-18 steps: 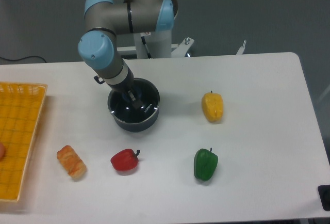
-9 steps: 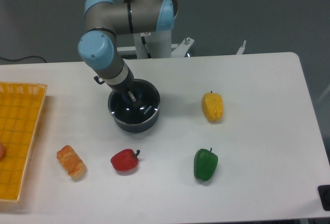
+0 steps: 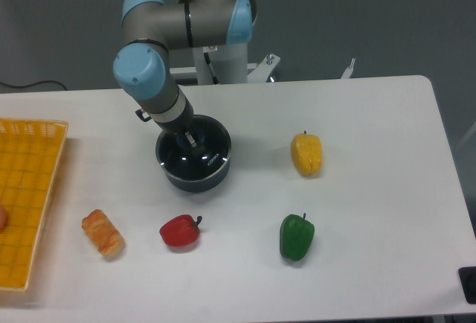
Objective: Open the lid
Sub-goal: 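Lift the glass lid off the saucepan and carry it sideways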
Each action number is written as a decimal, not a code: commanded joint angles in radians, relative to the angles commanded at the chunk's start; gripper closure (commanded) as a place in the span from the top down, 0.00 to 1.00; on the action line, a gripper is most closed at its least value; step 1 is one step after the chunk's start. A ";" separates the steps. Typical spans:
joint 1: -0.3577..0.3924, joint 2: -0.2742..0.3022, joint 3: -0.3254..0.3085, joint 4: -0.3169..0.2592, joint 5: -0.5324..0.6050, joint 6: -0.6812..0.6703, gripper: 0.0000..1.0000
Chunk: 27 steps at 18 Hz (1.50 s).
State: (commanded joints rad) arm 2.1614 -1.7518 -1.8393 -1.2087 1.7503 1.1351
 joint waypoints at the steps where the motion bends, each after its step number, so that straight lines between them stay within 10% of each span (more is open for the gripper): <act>1: 0.000 0.002 0.006 -0.011 0.000 -0.002 0.51; 27: 0.305 -0.023 0.270 -0.081 -0.147 0.190 0.44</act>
State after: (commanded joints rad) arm 2.4665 -1.7748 -1.5693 -1.2901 1.6030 1.3252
